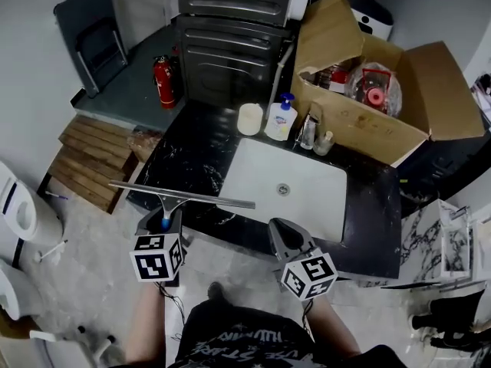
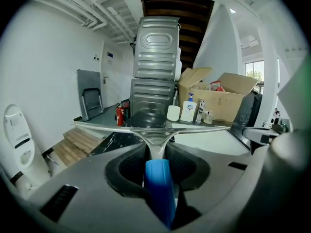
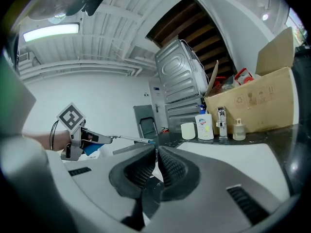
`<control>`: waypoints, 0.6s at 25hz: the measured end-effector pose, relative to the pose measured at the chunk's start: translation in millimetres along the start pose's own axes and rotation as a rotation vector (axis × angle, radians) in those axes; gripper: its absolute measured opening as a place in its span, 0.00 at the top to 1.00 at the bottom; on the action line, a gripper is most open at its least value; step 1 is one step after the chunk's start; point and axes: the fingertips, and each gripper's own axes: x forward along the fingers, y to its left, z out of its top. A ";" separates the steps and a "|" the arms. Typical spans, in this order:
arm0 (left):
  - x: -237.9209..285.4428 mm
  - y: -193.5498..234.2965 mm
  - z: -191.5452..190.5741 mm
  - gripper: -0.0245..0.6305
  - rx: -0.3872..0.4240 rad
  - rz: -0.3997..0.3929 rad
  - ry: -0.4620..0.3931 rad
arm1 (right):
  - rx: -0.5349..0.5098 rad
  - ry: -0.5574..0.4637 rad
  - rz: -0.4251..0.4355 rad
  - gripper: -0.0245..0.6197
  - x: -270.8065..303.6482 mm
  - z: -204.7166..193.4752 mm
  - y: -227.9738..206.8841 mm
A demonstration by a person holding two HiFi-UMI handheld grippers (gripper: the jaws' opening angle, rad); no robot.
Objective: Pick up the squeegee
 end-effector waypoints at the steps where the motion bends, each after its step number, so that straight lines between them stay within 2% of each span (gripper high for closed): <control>1: -6.4 -1.5 -3.2 0.75 -0.005 0.006 -0.006 | -0.003 0.001 0.005 0.89 -5.1 -1.5 1.0; 15: -76.6 -27.3 -62.2 0.75 -0.067 0.083 -0.026 | -0.047 0.032 0.071 0.89 -65.9 -28.6 10.9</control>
